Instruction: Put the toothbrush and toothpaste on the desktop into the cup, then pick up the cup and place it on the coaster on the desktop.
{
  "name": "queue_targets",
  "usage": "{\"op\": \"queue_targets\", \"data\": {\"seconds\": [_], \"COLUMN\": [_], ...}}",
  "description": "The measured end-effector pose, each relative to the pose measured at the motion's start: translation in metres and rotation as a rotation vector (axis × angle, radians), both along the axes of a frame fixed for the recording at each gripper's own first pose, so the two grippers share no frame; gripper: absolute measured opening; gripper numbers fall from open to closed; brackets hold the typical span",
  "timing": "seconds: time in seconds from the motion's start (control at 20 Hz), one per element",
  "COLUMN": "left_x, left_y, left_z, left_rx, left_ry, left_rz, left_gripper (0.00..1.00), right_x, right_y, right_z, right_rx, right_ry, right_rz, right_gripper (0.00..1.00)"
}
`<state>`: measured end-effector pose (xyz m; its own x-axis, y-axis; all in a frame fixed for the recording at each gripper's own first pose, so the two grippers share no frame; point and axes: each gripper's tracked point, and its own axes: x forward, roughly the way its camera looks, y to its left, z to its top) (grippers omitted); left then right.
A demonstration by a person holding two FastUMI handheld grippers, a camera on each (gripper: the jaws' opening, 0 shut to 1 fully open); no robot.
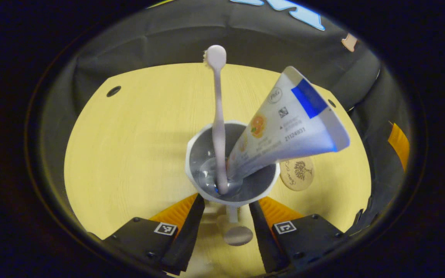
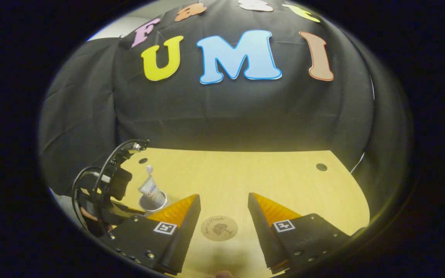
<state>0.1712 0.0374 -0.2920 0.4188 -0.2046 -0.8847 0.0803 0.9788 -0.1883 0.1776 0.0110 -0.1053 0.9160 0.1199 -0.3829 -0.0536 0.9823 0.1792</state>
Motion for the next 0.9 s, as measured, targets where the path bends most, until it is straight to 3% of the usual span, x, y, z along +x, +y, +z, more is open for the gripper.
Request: {"op": "queue_targets", "data": {"seconds": [0.05,0.2,0.3,0.4,0.55,0.6,0.65,0.7,0.8,0.9], "left_x": [-0.002,-0.008,-0.009,-0.01,-0.01,-0.011,-0.011,-0.011,-0.013,-0.013], "left_y": [-0.001,-0.006,-0.004,-0.002,0.003,0.0,-0.002,-0.003,-0.004,-0.011], "left_z": [-0.003,-0.009,-0.006,-0.006,-0.008,-0.007,-0.005,-0.005,-0.004,0.0], "left_rx": [0.009,0.008,0.012,0.036,0.09,0.095,0.089,0.078,0.071,0.047], "left_ry": [0.013,0.042,0.039,0.037,0.01,0.004,-0.006,-0.011,-0.012,-0.02], "left_rz": [-0.004,0.019,0.025,0.025,-0.014,-0.024,-0.026,-0.021,-0.022,-0.02], "left_gripper": [0.81,0.67,0.51,0.51,0.37,0.41,0.35,0.41,0.33,0.39], "right_x": [-0.002,-0.003,-0.006,-0.007,-0.01,-0.011,-0.013,-0.013,-0.015,-0.018], "right_y": [-0.001,-0.003,-0.005,-0.006,-0.007,-0.007,-0.008,-0.008,-0.01,-0.012], "right_z": [-0.001,-0.001,-0.003,-0.004,-0.007,-0.007,-0.008,-0.008,-0.008,-0.007], "right_rx": [0.001,0.001,-0.003,-0.002,0.008,0.012,0.013,0.013,0.01,0.012], "right_ry": [0.001,0.003,0.007,0.013,0.018,0.019,0.02,0.021,0.019,0.016], "right_rz": [0.0,-0.003,-0.006,-0.008,-0.015,-0.016,-0.017,-0.017,-0.022,-0.029], "right_gripper": [0.75,0.75,0.75,0.75,0.75,0.75,0.75,0.75,0.75,0.75]}}
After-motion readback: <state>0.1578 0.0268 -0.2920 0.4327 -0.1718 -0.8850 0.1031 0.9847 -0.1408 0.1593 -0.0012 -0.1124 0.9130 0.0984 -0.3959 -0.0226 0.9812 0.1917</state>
